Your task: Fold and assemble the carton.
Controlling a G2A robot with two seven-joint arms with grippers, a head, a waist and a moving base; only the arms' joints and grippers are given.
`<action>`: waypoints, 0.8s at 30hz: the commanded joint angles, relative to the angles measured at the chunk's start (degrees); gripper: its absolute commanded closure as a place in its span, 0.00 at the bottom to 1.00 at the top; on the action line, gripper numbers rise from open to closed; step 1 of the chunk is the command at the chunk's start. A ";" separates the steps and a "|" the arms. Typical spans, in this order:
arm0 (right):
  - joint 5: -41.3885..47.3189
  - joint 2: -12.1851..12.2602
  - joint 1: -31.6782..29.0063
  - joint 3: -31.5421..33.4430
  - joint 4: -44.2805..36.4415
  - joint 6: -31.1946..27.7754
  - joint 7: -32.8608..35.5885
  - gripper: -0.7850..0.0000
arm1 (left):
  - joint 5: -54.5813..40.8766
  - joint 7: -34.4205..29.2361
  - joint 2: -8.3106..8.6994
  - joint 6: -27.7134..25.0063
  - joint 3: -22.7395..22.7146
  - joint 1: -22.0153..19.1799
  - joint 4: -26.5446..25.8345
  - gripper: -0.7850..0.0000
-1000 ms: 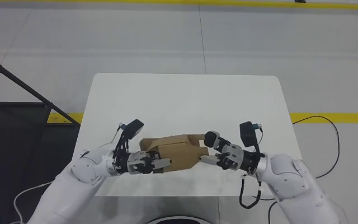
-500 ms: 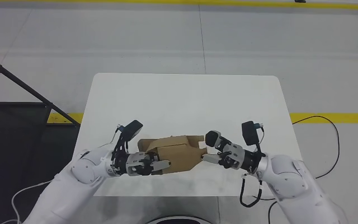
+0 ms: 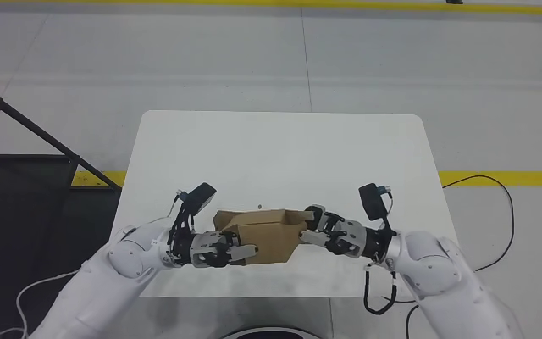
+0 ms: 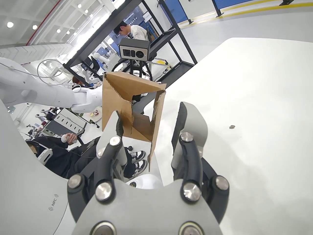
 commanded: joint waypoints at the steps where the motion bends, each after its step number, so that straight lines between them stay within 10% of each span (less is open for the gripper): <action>1: 0.34 -0.03 0.01 -0.12 0.07 -0.17 -0.05 0.40 | -0.06 0.19 0.19 -0.18 0.27 -0.17 0.10 1.00; 24: 1.77 -0.41 1.40 -2.14 1.35 -0.66 1.81 0.56 | -0.63 1.67 1.82 -1.66 2.07 -1.38 0.14 1.00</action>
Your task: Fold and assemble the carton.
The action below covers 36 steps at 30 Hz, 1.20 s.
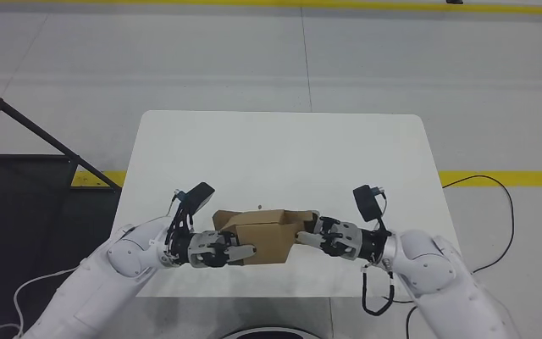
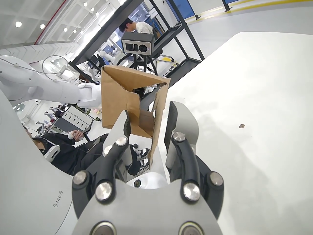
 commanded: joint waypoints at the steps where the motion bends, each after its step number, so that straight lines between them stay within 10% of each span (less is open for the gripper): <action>1: -0.10 -0.06 0.20 -0.26 0.01 0.12 0.12 0.56 | -0.06 0.00 0.07 0.00 0.12 -0.03 -0.08 1.00; 15: 0.41 -0.11 0.28 -0.11 -0.97 -0.85 0.35 0.73 | -0.47 0.00 0.51 0.00 1.23 -0.60 0.87 1.00; 36: 1.41 -0.13 0.15 -0.48 -2.19 -2.19 1.31 0.64 | -0.63 0.00 0.88 0.00 2.23 -1.25 1.28 1.00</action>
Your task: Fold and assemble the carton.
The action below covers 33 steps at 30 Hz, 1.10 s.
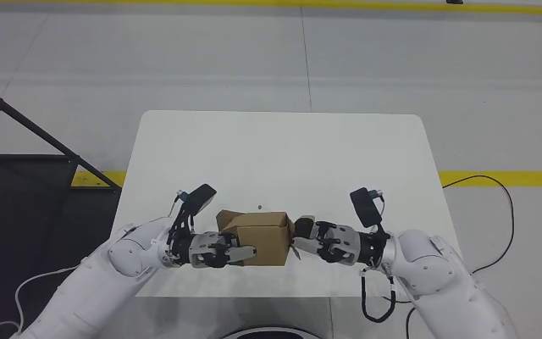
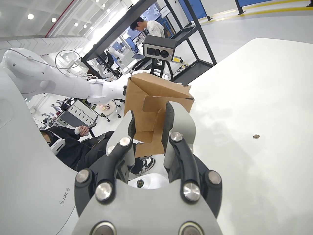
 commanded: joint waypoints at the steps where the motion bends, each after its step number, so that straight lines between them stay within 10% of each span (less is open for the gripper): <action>1: 0.02 -0.01 0.05 -0.05 -0.01 -0.05 0.10 0.64 | -0.01 0.00 0.02 0.00 0.06 -0.05 0.09 1.00; 33: -1.77 -0.45 2.31 -2.90 1.35 0.77 2.08 0.69 | -0.83 -1.24 0.78 1.24 2.34 -1.57 0.84 1.00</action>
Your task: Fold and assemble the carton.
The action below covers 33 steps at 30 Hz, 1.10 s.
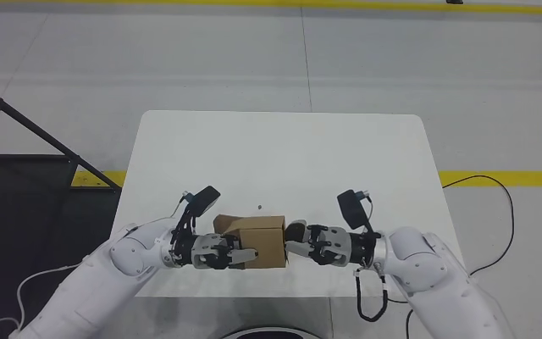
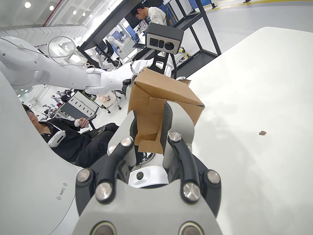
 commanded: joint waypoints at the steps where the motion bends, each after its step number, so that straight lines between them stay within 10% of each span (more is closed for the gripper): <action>1: -0.29 0.00 -0.08 -0.04 0.07 0.05 -0.05 0.70 | -0.13 -0.03 0.03 0.03 0.10 -0.04 0.05 1.00; 33: -2.63 -0.30 0.66 -0.94 1.26 1.24 -0.98 0.72 | 5.40 1.56 -0.31 3.58 -1.71 0.84 -1.61 1.00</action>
